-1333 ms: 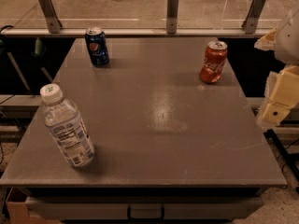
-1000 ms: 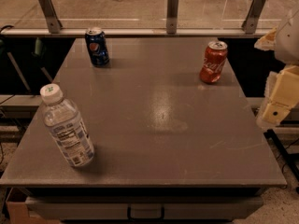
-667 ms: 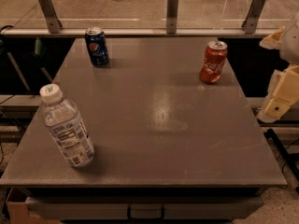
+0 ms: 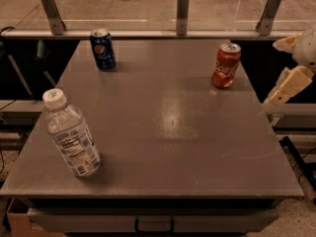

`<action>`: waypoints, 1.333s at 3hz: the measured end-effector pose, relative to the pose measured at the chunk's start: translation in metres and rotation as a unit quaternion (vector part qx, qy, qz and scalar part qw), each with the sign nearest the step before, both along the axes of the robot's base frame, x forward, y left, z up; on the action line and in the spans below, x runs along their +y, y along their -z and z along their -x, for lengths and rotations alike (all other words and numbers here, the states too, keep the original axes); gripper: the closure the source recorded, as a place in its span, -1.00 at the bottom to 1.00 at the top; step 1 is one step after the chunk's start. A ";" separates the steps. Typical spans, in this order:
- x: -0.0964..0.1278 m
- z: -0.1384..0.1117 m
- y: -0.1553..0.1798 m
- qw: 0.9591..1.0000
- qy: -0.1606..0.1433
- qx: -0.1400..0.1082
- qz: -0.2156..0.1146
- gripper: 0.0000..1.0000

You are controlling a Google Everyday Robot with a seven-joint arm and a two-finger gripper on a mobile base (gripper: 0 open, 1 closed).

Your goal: Move coke can near pepsi can

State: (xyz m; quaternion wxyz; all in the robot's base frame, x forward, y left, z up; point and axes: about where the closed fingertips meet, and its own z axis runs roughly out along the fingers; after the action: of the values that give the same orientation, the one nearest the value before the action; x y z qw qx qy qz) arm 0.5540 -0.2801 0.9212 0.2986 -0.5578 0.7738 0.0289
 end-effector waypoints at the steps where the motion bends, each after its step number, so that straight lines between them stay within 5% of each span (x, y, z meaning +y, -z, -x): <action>1: 0.012 -0.040 0.029 0.997 -0.006 0.004 -0.080 -1.00; 3: 0.041 -0.104 0.054 0.984 -0.016 -0.016 -0.178 -1.00; 4: 0.063 -0.124 0.059 0.971 -0.009 0.001 -0.240 -0.62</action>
Offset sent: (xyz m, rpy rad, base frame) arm 0.1138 0.0487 -0.0588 0.3894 -0.0501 0.0541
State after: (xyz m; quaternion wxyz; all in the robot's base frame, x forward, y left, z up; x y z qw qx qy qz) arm 0.6778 -0.2170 0.8624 0.4223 -0.4771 0.7394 0.2174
